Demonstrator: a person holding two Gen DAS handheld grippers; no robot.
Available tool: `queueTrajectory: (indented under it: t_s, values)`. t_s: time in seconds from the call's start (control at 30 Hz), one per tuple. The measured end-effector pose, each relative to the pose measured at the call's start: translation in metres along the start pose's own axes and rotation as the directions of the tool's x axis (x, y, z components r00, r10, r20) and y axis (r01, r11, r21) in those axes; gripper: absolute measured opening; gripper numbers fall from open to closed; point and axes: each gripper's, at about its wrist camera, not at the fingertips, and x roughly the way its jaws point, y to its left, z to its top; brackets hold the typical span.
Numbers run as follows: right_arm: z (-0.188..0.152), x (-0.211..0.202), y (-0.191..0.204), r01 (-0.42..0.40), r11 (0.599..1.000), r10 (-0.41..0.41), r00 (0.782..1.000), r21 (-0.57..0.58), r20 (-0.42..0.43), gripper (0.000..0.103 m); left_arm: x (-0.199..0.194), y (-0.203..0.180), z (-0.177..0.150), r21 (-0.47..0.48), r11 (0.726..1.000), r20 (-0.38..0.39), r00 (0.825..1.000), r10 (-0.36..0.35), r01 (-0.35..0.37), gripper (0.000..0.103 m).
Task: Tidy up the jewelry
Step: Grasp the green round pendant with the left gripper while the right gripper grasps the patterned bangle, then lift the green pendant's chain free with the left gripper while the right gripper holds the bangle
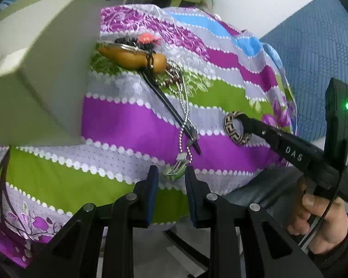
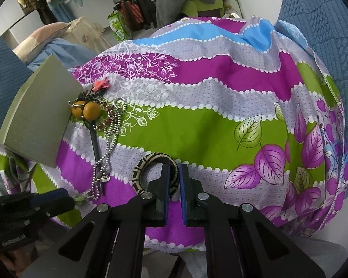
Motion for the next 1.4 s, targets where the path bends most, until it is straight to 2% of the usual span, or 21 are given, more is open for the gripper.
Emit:
queueTrajectory:
  t_s: [0.2,0.53,0.7,0.73,0.8,1.0,1.13,1.17,1.27,1.33,1.4]
  values:
    - [0.000,0.000,-0.001,-0.003,1.000,0.003,1.000,0.001,-0.002,0.006,0.011,-0.007,-0.005,0.036,0.999,-0.030,0.999,0.020,-0.019,0.023]
    - [-0.001,0.002,0.000,0.006,1.000,-0.006,1.000,-0.009,-0.011,0.006,0.015,-0.020,-0.003,0.123,0.990,0.015,0.998,0.068,-0.069,0.024]
    - [-0.001,0.001,0.003,0.019,0.999,-0.019,1.000,-0.026,-0.012,0.006,0.016,-0.019,0.000,0.121,0.991,0.046,0.997,0.056,-0.061,0.020]
    - [-0.001,0.000,0.003,0.023,0.999,-0.024,1.000,-0.028,-0.011,0.006,0.015,-0.019,0.001,0.120,0.991,0.046,0.998,0.050,-0.056,0.017]
    - [0.000,-0.004,0.004,0.030,0.999,-0.030,0.999,-0.024,-0.011,0.006,0.009,-0.018,0.004,0.110,0.993,0.054,0.998,0.032,-0.038,0.003]
    - [0.004,-0.026,0.012,0.051,0.998,-0.051,0.999,-0.021,0.001,0.006,-0.018,-0.024,0.015,0.104,0.994,0.098,0.995,-0.001,-0.010,0.002]
    - [0.004,-0.034,0.014,0.082,0.996,-0.081,0.997,-0.035,0.007,0.006,-0.019,-0.022,0.015,0.109,0.994,0.085,0.996,-0.040,0.031,0.003]
    - [0.003,-0.034,0.012,0.077,0.997,-0.077,0.997,-0.029,0.004,0.006,-0.017,-0.022,0.014,0.114,0.993,0.083,0.996,-0.034,0.024,0.006]
    - [-0.004,-0.030,0.008,0.076,0.997,-0.076,0.997,-0.010,-0.004,0.006,-0.004,-0.020,0.009,0.116,0.993,0.023,1.000,-0.020,0.017,0.007]
    - [-0.008,-0.029,0.007,0.070,0.998,-0.070,0.998,0.006,0.002,0.006,0.004,-0.018,0.005,0.118,0.993,-0.009,1.000,0.002,-0.001,0.017]
    - [-0.009,-0.030,0.010,0.074,0.997,-0.074,0.997,0.000,0.012,0.006,0.007,-0.018,0.000,0.135,0.989,-0.003,0.998,0.058,-0.058,0.049]
